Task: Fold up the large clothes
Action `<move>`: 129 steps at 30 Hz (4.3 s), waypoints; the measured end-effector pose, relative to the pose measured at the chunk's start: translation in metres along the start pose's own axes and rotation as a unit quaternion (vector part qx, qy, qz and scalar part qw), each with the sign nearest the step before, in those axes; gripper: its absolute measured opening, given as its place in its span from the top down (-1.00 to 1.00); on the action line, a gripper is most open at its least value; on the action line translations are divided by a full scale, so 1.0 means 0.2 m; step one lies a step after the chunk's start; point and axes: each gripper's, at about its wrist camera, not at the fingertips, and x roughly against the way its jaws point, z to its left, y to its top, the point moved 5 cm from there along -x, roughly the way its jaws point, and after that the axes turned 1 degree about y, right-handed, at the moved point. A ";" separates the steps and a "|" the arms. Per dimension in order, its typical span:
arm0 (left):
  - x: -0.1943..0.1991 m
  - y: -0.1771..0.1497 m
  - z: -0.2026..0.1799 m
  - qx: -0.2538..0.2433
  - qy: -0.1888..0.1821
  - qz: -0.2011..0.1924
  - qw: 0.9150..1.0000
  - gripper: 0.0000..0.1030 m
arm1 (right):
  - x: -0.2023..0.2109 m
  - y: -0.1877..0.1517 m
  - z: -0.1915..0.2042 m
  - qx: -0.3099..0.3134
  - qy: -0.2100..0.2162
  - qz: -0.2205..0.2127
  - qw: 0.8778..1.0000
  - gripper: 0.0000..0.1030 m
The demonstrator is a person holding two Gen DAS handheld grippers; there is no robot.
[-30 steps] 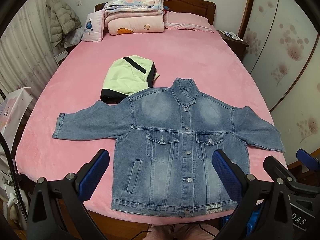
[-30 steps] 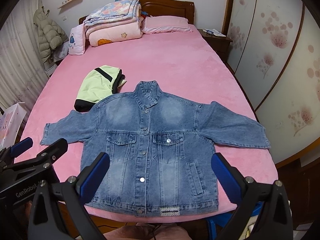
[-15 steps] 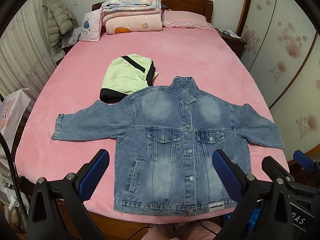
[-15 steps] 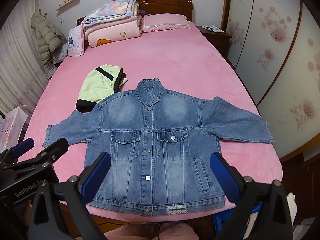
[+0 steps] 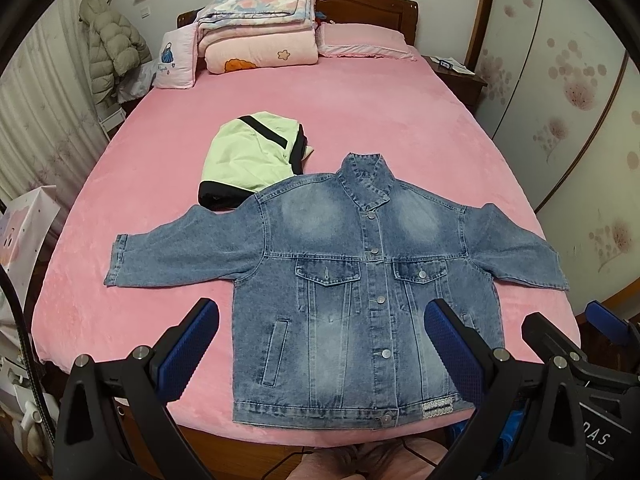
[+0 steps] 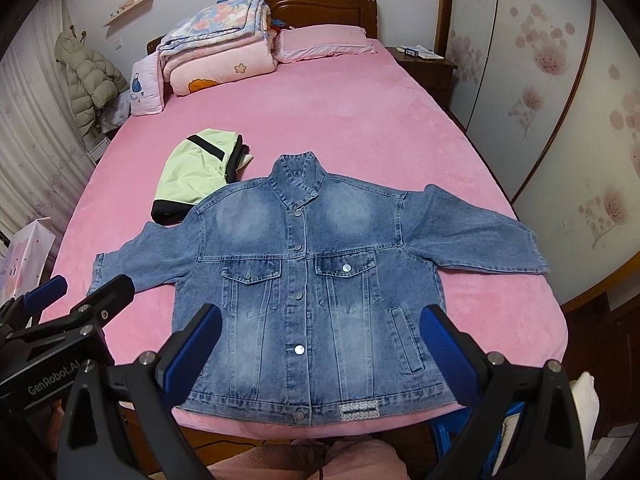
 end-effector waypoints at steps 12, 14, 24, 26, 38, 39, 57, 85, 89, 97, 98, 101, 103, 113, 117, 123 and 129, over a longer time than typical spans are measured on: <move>0.02 -0.02 0.01 -0.010 -0.008 -0.003 1.000 -0.98 | 0.05 -0.03 0.01 0.007 -0.021 -0.006 1.000 -0.88; 0.03 -0.03 0.01 -0.013 -0.009 -0.004 1.000 -0.98 | 0.06 -0.04 0.01 0.005 -0.022 -0.005 1.000 -0.88; 0.06 -0.03 0.01 -0.018 -0.009 -0.011 1.000 -0.98 | 0.08 -0.05 0.01 0.003 -0.021 -0.010 1.000 -0.87; 0.06 -0.03 0.01 -0.018 -0.012 -0.013 1.000 -0.98 | 0.09 -0.05 0.01 0.003 -0.020 -0.012 1.000 -0.87; 0.10 0.02 -0.06 -0.030 -0.031 -0.034 0.998 -0.98 | 0.14 -0.02 -0.04 -0.008 -0.024 -0.030 0.999 -0.83; 0.11 0.03 -0.07 -0.033 -0.031 -0.038 0.998 -0.98 | 0.14 -0.02 -0.05 -0.011 -0.024 -0.033 0.999 -0.83; 0.13 0.27 -0.58 -0.019 -0.070 -0.096 0.993 -0.98 | 0.06 0.15 -0.61 -0.055 0.021 -0.059 0.997 -0.71; -1.45 0.21 -2.49 -0.136 -0.072 0.004 0.988 -0.98 | -1.29 -0.14 -2.77 -0.337 0.010 0.072 0.939 -0.50; -1.61 0.13 -2.56 -0.141 -0.071 0.018 0.987 -0.98 | -1.47 -0.24 -2.87 -0.392 0.023 0.095 0.915 -0.50; -1.77 0.04 -2.64 -0.141 -0.077 0.049 0.986 -0.98 | -1.61 -0.26 -2.95 -0.427 0.018 0.088 0.900 -0.32; -1.79 0.04 -2.65 -0.141 -0.076 0.052 0.986 -0.98 | -1.63 -0.24 -2.97 -0.424 0.012 0.087 0.901 -0.12; -1.81 0.05 -2.64 -0.141 -0.064 0.068 0.986 -0.98 | -1.65 -0.20 -3.00 -0.418 -0.004 0.082 0.905 0.49; -1.81 0.06 -2.60 -0.140 -0.046 0.086 0.985 -0.97 | -1.63 -0.17 -3.00 -0.409 -0.003 0.073 0.910 0.70; -1.41 0.18 -2.01 -0.113 -0.018 0.081 0.990 -0.92 | -1.06 0.34 -2.52 -0.253 0.022 -0.039 0.967 0.80; -1.20 0.21 -1.53 -0.070 0.009 0.063 0.996 -0.92 | -0.83 0.63 -2.03 -0.155 0.075 -0.084 0.981 0.80; -1.01 0.24 -0.57 0.050 0.012 0.042 0.998 -0.92 | -0.68 0.90 -1.09 -0.017 0.135 -0.131 0.982 0.81; -1.19 0.23 0.11 0.061 -0.004 0.050 0.997 -0.92 | -1.00 0.78 -0.06 0.103 0.113 -0.104 0.983 0.78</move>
